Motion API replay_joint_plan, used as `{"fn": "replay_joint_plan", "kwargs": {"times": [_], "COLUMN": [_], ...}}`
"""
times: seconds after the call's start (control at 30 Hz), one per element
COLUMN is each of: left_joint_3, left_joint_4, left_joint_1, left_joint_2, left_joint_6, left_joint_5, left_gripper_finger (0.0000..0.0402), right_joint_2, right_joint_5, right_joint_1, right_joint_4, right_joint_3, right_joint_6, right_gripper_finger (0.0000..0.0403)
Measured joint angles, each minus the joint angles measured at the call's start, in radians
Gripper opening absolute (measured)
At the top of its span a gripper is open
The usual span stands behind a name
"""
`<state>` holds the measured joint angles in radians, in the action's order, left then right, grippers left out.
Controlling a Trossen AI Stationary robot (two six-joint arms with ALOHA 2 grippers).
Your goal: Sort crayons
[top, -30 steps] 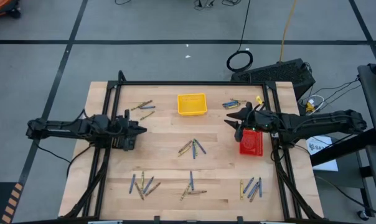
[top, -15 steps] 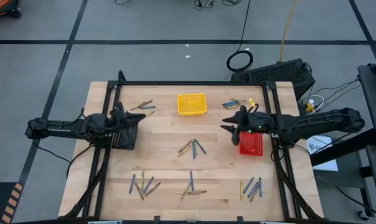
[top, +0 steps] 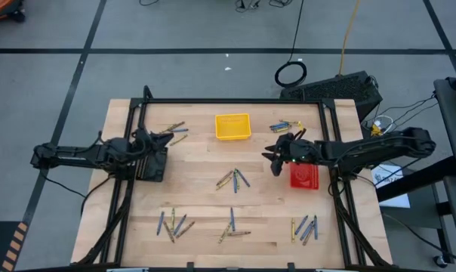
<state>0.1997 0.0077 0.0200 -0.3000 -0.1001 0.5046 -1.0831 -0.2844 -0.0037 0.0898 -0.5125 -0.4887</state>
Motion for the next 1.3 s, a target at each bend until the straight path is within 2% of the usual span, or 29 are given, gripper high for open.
{"fn": "replay_joint_plan", "kwargs": {"times": [0.1,0.2,0.43,0.63,0.73,0.9,1.1,1.3], "left_joint_3": [0.0,-0.001,-0.001,-0.001,-0.001,-0.001,-0.001,-0.001], "left_joint_4": [-0.008,-0.01,-0.009,-0.01,-0.01,-0.023,-0.051,-0.055], "left_joint_1": [0.0,0.0,0.0,0.0,0.0,0.0,0.0,0.0], "left_joint_2": [-0.009,-0.03,-0.064,-0.064,-0.064,-0.064,-0.064,-0.064], "left_joint_6": [0.024,0.057,0.034,0.027,0.027,0.027,0.026,0.001], "left_joint_5": [-0.07,-0.077,0.057,-0.052,-0.064,-0.065,-0.066,-0.066], "left_gripper_finger": [0.0019,0.0019,0.0019,0.0019,0.0019,0.0019,0.0019,0.0019], "right_joint_2": [-0.014,-0.035,-0.126,-0.202,-0.233,-0.304,-0.393,-0.439], "right_joint_5": [0.001,0.001,0.0,0.002,0.0,0.001,0.051,0.051], "right_joint_1": [0.016,0.035,0.056,0.093,0.102,0.112,0.113,0.118], "right_joint_4": [0.002,0.013,0.043,0.207,0.241,0.114,-0.007,-0.128], "right_joint_3": [0.0,0.0,0.0,0.0,-0.003,-0.084,-0.228,-0.299], "right_joint_6": [-0.035,-0.079,-0.21,-0.259,-0.293,-0.329,-0.258,-0.31], "right_gripper_finger": [0.013,0.013,0.013,0.013,0.013,0.013,0.013,0.013]}}
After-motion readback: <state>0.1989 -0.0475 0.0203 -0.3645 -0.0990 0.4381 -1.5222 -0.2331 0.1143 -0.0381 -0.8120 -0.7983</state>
